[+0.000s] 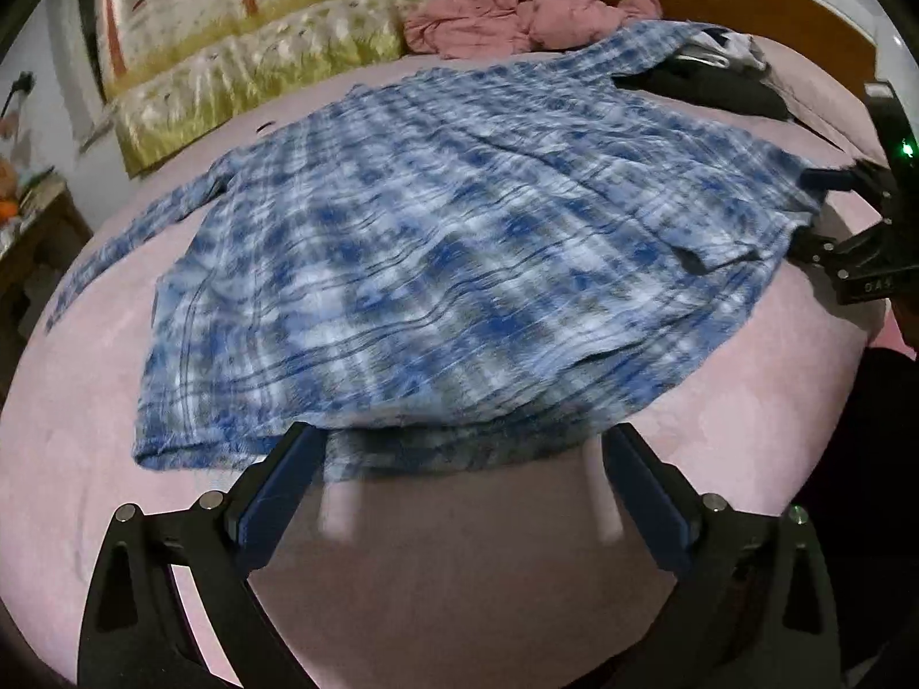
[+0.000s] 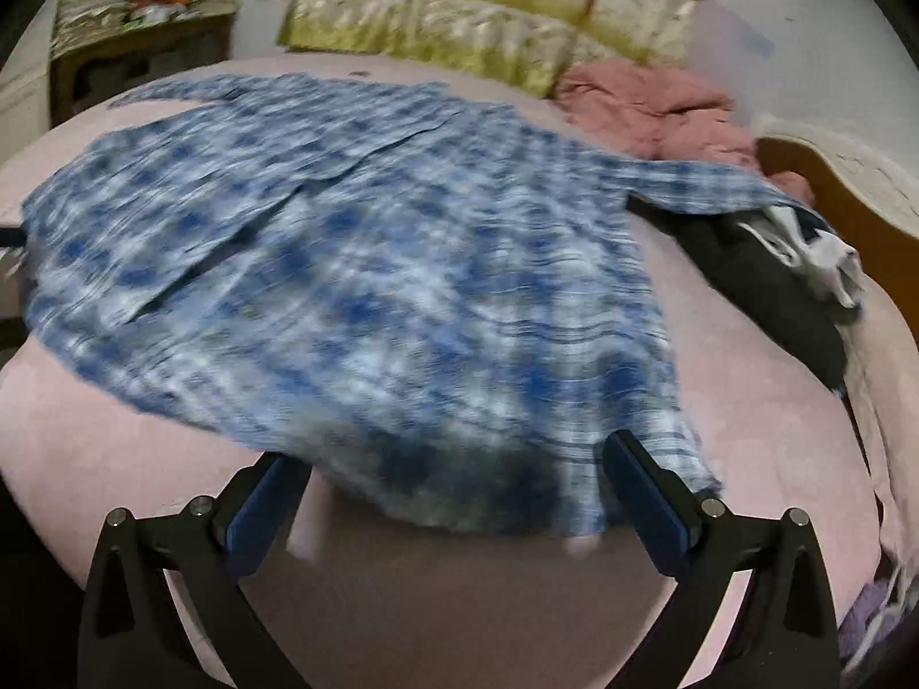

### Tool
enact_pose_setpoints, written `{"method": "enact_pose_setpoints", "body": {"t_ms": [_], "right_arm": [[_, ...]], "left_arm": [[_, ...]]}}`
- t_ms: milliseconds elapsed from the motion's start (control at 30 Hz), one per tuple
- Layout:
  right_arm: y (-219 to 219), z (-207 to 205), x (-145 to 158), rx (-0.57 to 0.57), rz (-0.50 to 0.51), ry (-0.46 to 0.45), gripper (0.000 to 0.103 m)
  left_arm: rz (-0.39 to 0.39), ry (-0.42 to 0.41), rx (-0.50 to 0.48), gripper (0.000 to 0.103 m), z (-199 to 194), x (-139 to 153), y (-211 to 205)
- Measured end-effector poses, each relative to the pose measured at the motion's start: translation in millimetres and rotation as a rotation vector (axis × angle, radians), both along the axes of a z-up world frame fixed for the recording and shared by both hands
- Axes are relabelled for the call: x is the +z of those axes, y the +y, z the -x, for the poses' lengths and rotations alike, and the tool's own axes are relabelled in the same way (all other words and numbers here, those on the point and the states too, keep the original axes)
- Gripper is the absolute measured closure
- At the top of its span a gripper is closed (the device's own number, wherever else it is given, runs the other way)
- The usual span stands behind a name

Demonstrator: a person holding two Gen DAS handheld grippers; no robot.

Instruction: Fold large clothes

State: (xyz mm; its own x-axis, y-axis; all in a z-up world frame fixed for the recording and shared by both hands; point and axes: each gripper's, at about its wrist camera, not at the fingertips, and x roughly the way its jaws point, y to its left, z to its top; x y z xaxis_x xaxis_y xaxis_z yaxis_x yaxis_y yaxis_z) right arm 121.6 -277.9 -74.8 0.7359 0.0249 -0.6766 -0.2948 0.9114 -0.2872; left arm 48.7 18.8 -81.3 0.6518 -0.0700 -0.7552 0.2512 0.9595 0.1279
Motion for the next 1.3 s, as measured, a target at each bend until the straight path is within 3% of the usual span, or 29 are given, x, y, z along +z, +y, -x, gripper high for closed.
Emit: {"method": "enact_pose_setpoints", "body": {"t_ms": [67, 133, 200, 233, 267, 333, 367, 400, 500, 567, 667, 767, 833, 900, 967, 1033, 1067, 1100, 1133, 1167, 1200, 1233, 1267, 1300], "right_arm": [[-10.6, -1.8, 0.8, -0.052, -0.008, -0.026, 0.002], [-20.5, -3.8, 2.3, -0.120, 0.034, -0.092, 0.009], [-24.5, -4.4, 4.2, -0.169, 0.127, -0.170, 0.022], [-23.6, -1.4, 5.1, -0.178, 0.179, -0.212, 0.025], [-26.2, 0.1, 6.0, -0.170, 0.185, -0.225, 0.030], [-32.9, 0.6, 7.5, -0.144, 0.133, -0.203, 0.049], [-36.7, -1.4, 7.9, -0.145, 0.107, -0.188, 0.075], [-40.9, -2.4, 10.0, -0.147, 0.069, -0.179, 0.090], [-51.5, 0.6, 25.3, -0.112, -0.053, -0.216, 0.096], [-45.9, -1.0, 37.9, -0.110, -0.016, -0.273, 0.096], [-37.5, -31.2, 53.8, -0.132, -0.023, -0.230, 0.096], [-35.2, -84.1, 58.3, -0.135, -0.113, -0.118, 0.096], [-22.2, -117.3, 49.9, -0.102, -0.078, -0.052, 0.096], [-13.2, -144.2, 38.6, -0.069, -0.041, -0.002, 0.096], [-15.2, -166.7, 29.2, -0.074, -0.084, 0.054, 0.096], [-19.4, -190.3, 18.2, -0.080, -0.145, 0.161, 0.090], [-21.9, -197.3, 14.5, -0.081, -0.160, 0.192, 0.080], [-23.4, -202.0, 12.2, -0.073, -0.168, 0.212, 0.073], [-24.0, -201.9, 12.6, -0.051, -0.170, 0.216, 0.071], [-26.1, -198.8, 14.5, -0.035, -0.171, 0.207, 0.059], [-30.1, -193.6, 17.2, -0.027, -0.173, 0.189, 0.036], [-35.0, -184.4, 21.9, -0.027, -0.179, 0.155, 0.025], [-41.4, -179.4, 25.1, -0.032, -0.186, 0.130, 0.015], [-49.7, -171.9, 29.6, -0.033, -0.203, 0.105, 0.015]], "left_arm": [[-0.025, -0.047, 0.066, 0.004, -3.1, 0.9, 9.1], [-0.049, -0.102, 0.154, 0.007, -7.2, 1.0, 18.9], [-0.055, -0.136, 0.215, 0.031, -13.6, -0.9, 30.3], [-0.053, -0.151, 0.242, 0.037, -17.2, -1.7, 36.0], [-0.051, -0.165, 0.264, 0.050, -18.8, -2.1, 41.5], [-0.031, -0.185, 0.296, 0.079, -20.9, -1.3, 50.1], [-0.011, -0.190, 0.300, 0.101, -20.6, 0.9, 54.4], [0.007, -0.196, 0.293, 0.101, -20.8, 4.4, 56.5], [0.030, -0.222, 0.291, 0.101, -19.7, 22.2, 61.9], [0.016, -0.252, 0.286, 0.101, -21.1, 40.4, 62.6], [0.006, -0.226, 0.288, 0.101, -44.6, 65.9, 65.1], [0.045, -0.058, 0.235, 0.100, -96.5, 66.4, 75.0], [0.107, 0.056, 0.229, 0.099, -139.5, 54.7, 87.9], [0.124, 0.136, 0.243, 0.099, -172.1, 39.7, 98.6], [0.164, 0.194, 0.254, 0.099, -199.4, 28.4, 108.8], [0.205, 0.251, 0.251, 0.093, -216.2, 18.1, 115.3], [0.210, 0.282, 0.234, 0.074, -220.4, 14.1, 115.7], [0.196, 0.301, 0.222, 0.048, -221.5, 12.3, 114.3], [0.178, 0.275, 0.219, 0.035, -217.6, 15.2, 113.1], [0.163, 0.219, 0.211, 0.017, -209.6, 20.9, 112.4], [0.156, 0.169, 0.197, 0.011, -200.2, 25.9, 112.1], [0.153, 0.119, 0.185, 0.011, -188.4, 31.7, 112.7], [0.150, 0.087, 0.190, 0.011, -178.0, 36.1, 114.4], [0.154, 0.058, 0.202, 0.011, -167.3, 40.0, 117.1]]}}
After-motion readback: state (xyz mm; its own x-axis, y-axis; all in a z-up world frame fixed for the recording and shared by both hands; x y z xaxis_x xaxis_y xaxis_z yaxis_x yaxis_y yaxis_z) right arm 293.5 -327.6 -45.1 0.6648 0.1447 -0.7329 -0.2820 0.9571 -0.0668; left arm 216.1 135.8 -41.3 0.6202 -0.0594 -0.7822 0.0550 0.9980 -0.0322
